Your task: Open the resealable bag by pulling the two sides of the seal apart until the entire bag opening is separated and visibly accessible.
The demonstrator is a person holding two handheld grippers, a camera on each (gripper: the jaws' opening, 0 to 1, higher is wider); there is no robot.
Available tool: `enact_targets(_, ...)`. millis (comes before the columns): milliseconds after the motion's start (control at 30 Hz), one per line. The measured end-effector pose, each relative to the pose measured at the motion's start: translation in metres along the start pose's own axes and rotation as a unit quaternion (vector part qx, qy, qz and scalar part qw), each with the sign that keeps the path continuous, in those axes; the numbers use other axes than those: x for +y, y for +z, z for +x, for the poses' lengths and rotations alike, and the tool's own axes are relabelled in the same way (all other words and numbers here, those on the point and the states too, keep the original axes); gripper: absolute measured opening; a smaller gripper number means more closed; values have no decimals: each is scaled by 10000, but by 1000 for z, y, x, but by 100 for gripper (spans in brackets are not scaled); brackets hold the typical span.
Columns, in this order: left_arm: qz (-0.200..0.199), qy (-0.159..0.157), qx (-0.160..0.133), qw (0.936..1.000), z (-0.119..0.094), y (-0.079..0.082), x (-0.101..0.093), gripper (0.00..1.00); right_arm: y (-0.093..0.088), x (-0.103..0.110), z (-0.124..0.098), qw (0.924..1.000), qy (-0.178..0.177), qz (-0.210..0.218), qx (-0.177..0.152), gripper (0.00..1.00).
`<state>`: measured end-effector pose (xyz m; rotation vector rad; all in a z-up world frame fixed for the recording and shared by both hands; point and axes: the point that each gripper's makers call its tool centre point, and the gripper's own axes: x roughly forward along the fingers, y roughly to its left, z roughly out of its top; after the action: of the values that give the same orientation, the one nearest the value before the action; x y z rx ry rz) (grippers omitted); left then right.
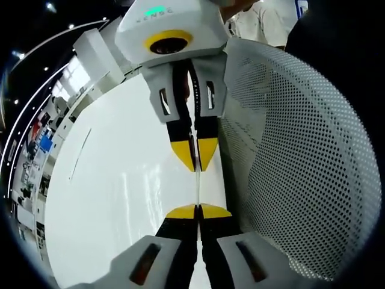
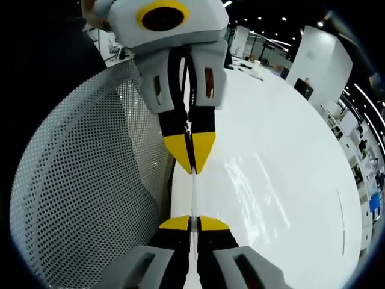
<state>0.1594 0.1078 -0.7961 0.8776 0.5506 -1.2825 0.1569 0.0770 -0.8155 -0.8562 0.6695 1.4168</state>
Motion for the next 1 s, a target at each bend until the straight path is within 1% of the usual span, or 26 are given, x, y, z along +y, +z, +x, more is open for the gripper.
enact_targets(633,23,-17,67,10000,-2,-7,-4,0,-18,4,-4,9998,-14,145,141,0)
enact_targets(867,-42,-6,92,9999,-4,-11,-4,0,-30,6,-9,9995,-38,227,221,0)
enact_targets(1000,-5,-29,124,9999,-4,-13,-6,0,-35,7,-10,9992,-41,289,261,0)
